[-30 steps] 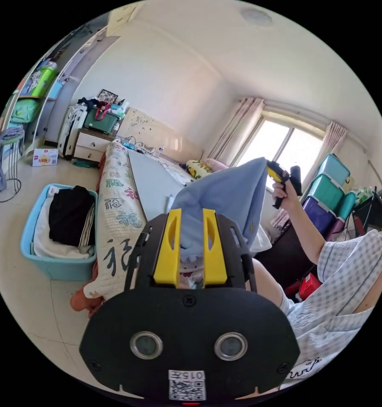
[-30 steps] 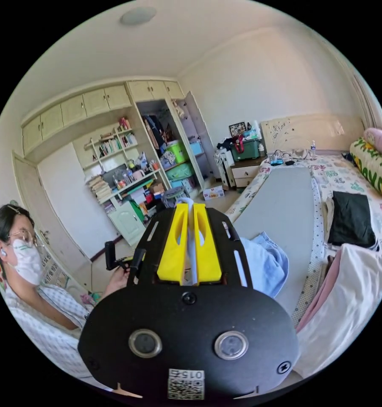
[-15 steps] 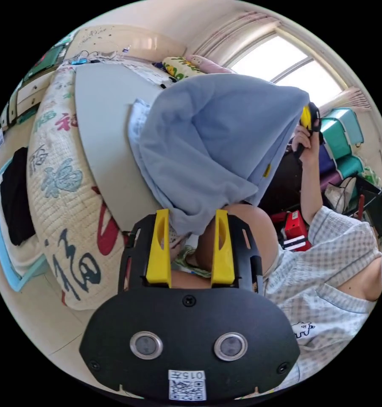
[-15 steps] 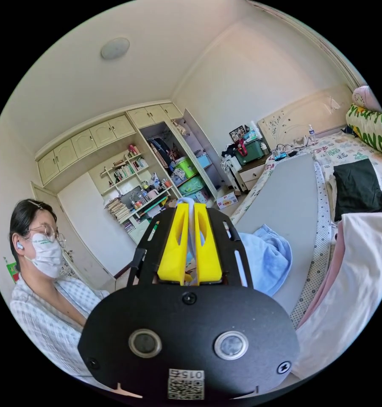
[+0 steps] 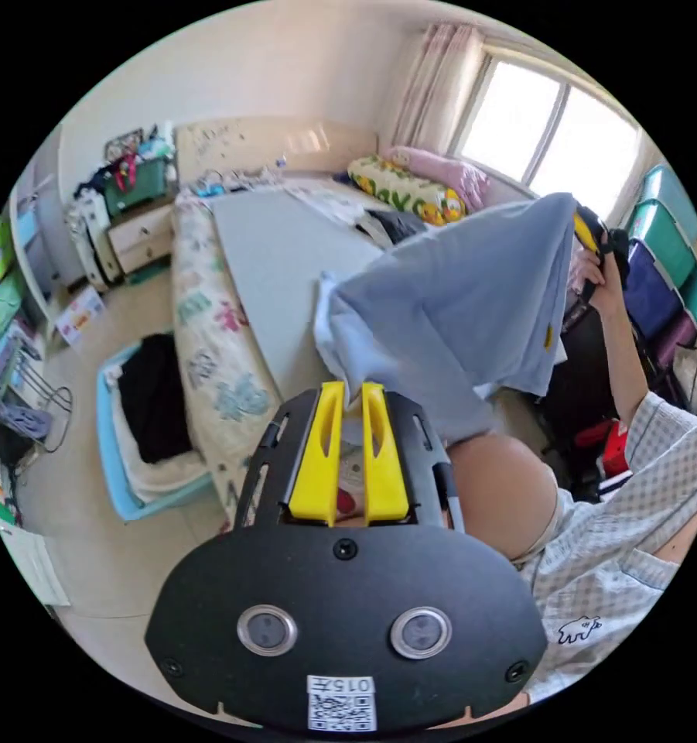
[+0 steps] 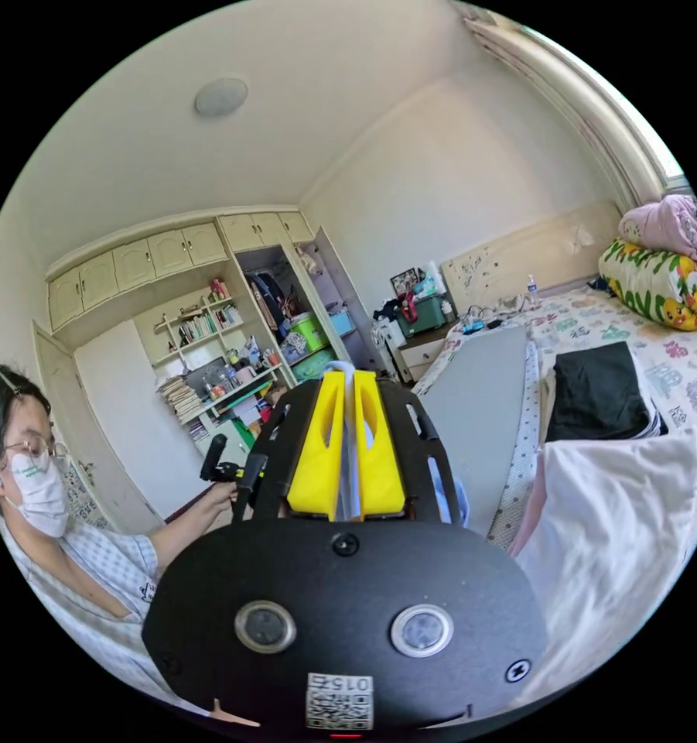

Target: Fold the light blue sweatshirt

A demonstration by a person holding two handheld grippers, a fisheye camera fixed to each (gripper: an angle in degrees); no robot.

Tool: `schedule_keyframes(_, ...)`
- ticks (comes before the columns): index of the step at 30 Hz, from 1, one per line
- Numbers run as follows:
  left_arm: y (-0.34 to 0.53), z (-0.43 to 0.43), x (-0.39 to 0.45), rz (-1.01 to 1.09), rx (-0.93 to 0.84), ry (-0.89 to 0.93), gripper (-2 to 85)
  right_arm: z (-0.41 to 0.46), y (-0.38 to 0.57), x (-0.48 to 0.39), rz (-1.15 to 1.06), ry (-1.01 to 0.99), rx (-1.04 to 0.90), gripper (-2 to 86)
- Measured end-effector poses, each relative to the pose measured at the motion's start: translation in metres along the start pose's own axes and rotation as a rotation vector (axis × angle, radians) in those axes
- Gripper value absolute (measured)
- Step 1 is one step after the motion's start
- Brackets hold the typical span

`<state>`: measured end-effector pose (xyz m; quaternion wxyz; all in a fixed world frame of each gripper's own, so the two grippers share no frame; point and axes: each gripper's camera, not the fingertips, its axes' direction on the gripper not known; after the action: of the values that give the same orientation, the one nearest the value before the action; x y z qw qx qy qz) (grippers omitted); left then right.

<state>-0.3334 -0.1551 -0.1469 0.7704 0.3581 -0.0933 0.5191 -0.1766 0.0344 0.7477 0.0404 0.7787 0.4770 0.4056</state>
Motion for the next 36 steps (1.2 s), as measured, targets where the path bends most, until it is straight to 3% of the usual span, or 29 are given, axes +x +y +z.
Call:
schedule_keyframes(6,-0.004,-0.116,0.057,0.143,0.197,-0.415,1.6,-0.049,-0.018,-0.011,-0.067,-0.002,0.086,0.7)
schedule_keyframes(11,0.014,-0.163,0.08,0.179,0.315,-0.462,1.5,-0.056,-0.003,0.011,0.009,-0.112,0.138,0.8)
schedule_keyframes(16,0.006,-0.135,0.054,0.151,0.297,-0.355,1.9,-0.005,0.007,0.06,0.093,-0.056,0.106,1.1)
schedule_keyframes(21,-0.027,0.005,-0.019,0.032,0.147,-0.226,4.5,0.153,0.034,0.185,0.254,0.213,-0.109,2.8)
schedule_keyframes(23,-0.028,0.062,-0.045,-0.036,0.05,-0.191,5.4,0.194,0.057,0.205,0.286,0.207,-0.195,3.3)
schedule_keyframes(25,-0.017,0.094,-0.053,-0.056,-0.023,-0.094,5.8,0.219,0.083,0.183,0.169,0.139,-0.258,3.8)
schedule_keyframes(27,0.009,0.111,-0.033,0.063,-0.05,0.032,7.2,0.243,0.125,0.127,-0.051,0.028,-0.385,5.2)
schedule_keyframes(32,0.058,0.13,0.032,0.311,-0.145,0.232,9.9,0.294,0.218,0.028,-0.352,-0.103,-0.711,8.8)
schedule_keyframes(36,0.069,0.155,0.062,0.409,-0.208,0.191,10.7,0.353,0.282,-0.012,-0.487,-0.193,-0.986,11.2)
